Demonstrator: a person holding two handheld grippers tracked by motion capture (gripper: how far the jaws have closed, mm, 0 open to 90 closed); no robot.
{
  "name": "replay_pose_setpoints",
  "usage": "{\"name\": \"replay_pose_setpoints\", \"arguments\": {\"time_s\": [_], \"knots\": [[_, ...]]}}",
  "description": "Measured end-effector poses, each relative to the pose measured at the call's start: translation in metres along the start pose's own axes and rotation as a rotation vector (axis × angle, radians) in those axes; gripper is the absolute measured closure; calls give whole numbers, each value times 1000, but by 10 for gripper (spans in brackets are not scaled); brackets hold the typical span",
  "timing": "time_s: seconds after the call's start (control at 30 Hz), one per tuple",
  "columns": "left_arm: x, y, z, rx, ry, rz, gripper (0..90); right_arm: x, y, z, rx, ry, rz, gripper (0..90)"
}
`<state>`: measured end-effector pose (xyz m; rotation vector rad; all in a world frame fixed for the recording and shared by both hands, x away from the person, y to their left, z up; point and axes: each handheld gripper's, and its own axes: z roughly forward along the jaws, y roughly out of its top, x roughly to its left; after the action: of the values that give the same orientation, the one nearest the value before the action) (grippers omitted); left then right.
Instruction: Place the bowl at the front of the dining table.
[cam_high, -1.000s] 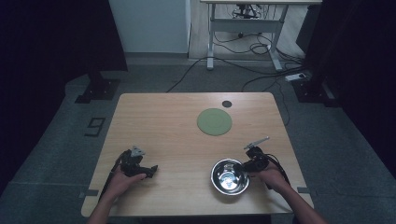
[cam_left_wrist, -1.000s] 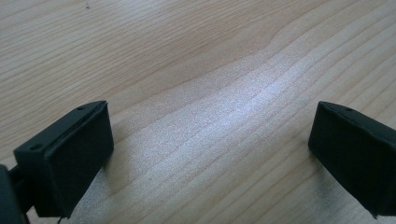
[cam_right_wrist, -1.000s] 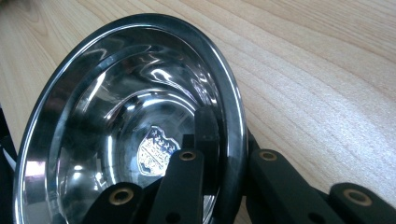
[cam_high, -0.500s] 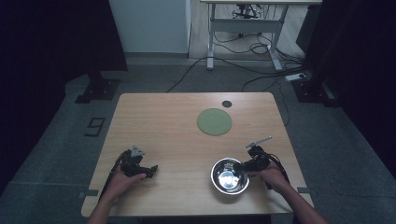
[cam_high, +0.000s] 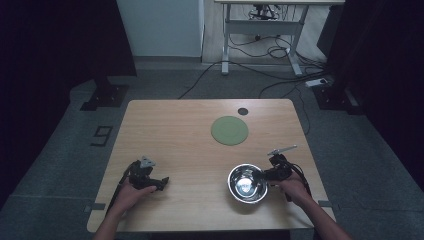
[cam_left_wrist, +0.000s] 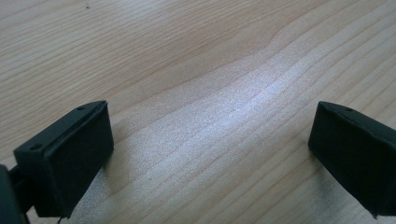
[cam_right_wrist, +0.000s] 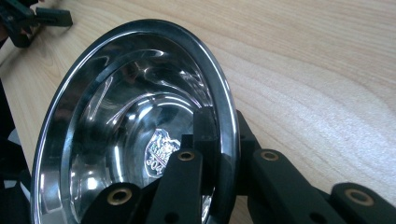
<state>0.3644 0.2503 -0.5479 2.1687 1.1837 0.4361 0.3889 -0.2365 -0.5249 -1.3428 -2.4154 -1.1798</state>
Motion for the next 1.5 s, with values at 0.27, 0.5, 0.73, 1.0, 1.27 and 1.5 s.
{"name": "replay_pose_setpoints", "arguments": {"time_s": [0.27,0.5,0.73,1.0,1.27,1.5], "knots": [[0,0,0,0,0,0,2,-1,1,-2,-27,-8,1,857],[0,0,0,0,0,0,1,-1,2,-6,-52,-15,11,858],[0,0,0,0,0,0,1,-2,3,-8,-68,-8,30,857],[0,0,0,0,0,0,1,-2,6,-10,-92,-3,43,857],[0,0,0,-1,1,0,2,-1,14,-13,-127,2,66,860],[-1,0,0,-2,-1,1,2,3,22,-10,-122,-11,63,862]]}}
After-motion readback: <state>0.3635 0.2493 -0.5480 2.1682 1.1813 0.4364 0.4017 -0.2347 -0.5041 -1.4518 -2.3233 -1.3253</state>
